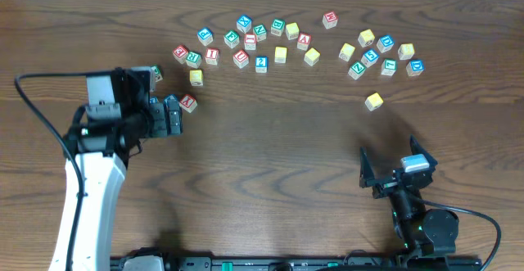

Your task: Spell out AI2

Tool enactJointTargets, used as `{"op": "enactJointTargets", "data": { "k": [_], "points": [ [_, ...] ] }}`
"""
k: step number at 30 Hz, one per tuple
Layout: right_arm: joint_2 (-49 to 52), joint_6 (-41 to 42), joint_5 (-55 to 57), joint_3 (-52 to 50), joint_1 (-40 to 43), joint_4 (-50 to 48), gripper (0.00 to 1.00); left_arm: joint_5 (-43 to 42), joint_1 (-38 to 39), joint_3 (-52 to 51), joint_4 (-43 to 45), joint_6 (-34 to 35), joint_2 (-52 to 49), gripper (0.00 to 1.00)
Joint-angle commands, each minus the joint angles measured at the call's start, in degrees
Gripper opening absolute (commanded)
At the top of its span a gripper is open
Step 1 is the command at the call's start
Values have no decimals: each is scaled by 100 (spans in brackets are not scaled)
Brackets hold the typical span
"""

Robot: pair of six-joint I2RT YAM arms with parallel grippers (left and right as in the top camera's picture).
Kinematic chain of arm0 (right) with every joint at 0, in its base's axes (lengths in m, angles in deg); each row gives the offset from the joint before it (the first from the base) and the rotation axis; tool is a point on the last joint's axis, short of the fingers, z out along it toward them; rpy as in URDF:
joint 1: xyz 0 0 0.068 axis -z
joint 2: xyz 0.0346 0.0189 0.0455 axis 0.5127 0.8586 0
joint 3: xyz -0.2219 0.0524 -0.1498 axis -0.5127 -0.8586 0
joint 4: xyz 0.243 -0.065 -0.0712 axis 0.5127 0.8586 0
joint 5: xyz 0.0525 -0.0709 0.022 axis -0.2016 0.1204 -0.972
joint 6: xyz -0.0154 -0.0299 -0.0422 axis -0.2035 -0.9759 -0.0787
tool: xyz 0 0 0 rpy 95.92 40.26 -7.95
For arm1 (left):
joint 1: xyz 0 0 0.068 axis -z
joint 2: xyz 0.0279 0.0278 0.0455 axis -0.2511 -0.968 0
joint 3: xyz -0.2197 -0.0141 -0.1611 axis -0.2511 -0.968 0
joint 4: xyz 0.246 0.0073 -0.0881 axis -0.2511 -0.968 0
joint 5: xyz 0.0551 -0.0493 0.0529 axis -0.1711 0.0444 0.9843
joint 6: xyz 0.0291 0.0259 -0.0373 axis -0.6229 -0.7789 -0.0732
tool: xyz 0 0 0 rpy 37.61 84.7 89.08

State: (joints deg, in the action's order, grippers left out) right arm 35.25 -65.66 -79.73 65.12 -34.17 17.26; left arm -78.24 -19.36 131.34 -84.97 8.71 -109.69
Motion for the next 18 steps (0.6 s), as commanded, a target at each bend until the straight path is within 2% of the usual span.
{"op": "enactJointTargets", "data": {
  "k": [1, 6, 11, 18],
  "points": [
    [-37, 111, -129, -9, 24, -120, 99, -170, -20, 369, -72, -160, -140, 96],
    [-24, 437, -590, 9, 24, -114, 99, -216, -20, 378, 105, -151, -131, 96],
    [260, 492, -883, 260, 24, -90, 99, -946, -20, 378, 382, -151, -131, 97],
    [1631, 391, -955, 1504, 24, 376, 99, -986, -20, 376, 466, -151, -131, 97]
  ]
}}
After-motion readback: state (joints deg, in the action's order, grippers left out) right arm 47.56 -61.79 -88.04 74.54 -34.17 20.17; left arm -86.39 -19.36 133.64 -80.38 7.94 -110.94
